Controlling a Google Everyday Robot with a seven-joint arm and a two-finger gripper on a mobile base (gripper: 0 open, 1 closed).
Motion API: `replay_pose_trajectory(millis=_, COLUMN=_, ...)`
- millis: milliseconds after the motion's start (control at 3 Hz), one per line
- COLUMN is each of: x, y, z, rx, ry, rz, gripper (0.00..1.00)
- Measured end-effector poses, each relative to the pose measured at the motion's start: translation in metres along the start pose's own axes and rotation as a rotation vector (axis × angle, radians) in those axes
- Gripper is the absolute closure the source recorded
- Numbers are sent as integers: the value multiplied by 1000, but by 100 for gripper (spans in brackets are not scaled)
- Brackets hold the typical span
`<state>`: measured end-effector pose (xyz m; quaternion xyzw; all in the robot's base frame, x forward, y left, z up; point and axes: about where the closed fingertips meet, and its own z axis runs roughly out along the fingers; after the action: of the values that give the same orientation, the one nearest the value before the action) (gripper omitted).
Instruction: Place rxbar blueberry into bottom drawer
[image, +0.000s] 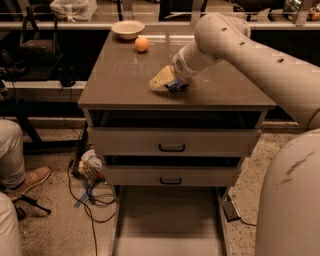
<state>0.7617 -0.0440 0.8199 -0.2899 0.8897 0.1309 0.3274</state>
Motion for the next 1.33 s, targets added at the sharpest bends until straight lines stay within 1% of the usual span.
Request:
replay_pose_trajectory(millis=667, x=-5, y=-1, z=6, rx=-18, ry=-16, rz=11, gripper=64)
replay_pose_trajectory(millis=1000, x=-11, y=4, z=-4, rx=-31, ry=-38, rz=-6, gripper=87)
replay_pose_trajectory(millis=1333, x=-21, y=14, z=-39, rx=-18, ry=-88, rz=-80, gripper=100)
